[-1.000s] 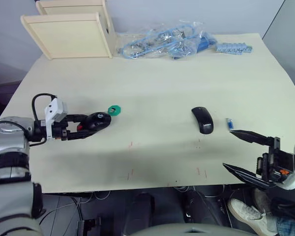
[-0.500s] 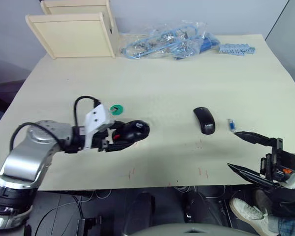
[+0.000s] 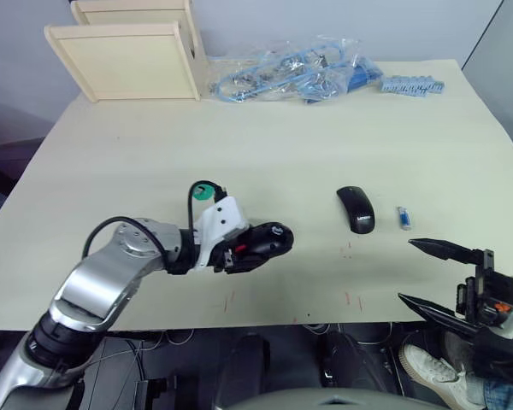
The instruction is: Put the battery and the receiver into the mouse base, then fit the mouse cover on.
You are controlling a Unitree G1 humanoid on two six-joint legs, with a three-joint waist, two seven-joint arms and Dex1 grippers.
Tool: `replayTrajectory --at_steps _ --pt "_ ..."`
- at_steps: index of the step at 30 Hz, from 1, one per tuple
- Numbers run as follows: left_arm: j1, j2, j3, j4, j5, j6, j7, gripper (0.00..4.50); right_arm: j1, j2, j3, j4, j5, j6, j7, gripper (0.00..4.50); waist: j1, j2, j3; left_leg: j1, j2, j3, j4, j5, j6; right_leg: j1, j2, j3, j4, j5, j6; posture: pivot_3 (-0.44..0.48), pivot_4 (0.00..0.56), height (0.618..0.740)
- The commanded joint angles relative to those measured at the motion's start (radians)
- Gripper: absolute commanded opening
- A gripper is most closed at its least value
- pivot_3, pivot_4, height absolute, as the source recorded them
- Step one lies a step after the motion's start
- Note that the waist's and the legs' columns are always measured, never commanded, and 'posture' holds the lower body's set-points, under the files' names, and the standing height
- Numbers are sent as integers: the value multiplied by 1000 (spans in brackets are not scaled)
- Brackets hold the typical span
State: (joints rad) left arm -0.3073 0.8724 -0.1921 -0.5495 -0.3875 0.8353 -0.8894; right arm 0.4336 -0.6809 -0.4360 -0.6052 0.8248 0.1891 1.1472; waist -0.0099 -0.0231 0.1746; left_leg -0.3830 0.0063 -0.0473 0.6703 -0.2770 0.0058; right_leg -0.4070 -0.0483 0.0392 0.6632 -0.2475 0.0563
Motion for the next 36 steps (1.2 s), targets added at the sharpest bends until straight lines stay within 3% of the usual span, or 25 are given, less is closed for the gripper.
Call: replayTrajectory --at_steps 1,16,29,36 --pt "-23 -16 -42 20 45 -68 -4 2935 31 -1 -56 -51 19 -17 2 4500 -1 0 0 0 0 0 0 0 0 0 0 0 0 0 0 0 150 740" --pt "-69 -98 -219 158 204 -161 -10 2935 88 -3 -118 -70 31 -7 2 4500 -1 1 -1 0 0 0 0 0 0 0 0 0 0 0 0 0 150 740" --pt "-60 -109 -235 211 257 -229 -54 2935 91 -6 -105 -75 18 6 -20 4500 6 4 -3 3 -1 5 0 0 0 4 -1 -1 -1 0 0 0 150 740" --pt "-63 -106 -234 226 271 -252 -82 2935 58 -28 -86 -71 6 66 -101 4500 4 7 -5 3 -1 5 0 0 0 4 -1 0 -1 0 0 0 150 740"
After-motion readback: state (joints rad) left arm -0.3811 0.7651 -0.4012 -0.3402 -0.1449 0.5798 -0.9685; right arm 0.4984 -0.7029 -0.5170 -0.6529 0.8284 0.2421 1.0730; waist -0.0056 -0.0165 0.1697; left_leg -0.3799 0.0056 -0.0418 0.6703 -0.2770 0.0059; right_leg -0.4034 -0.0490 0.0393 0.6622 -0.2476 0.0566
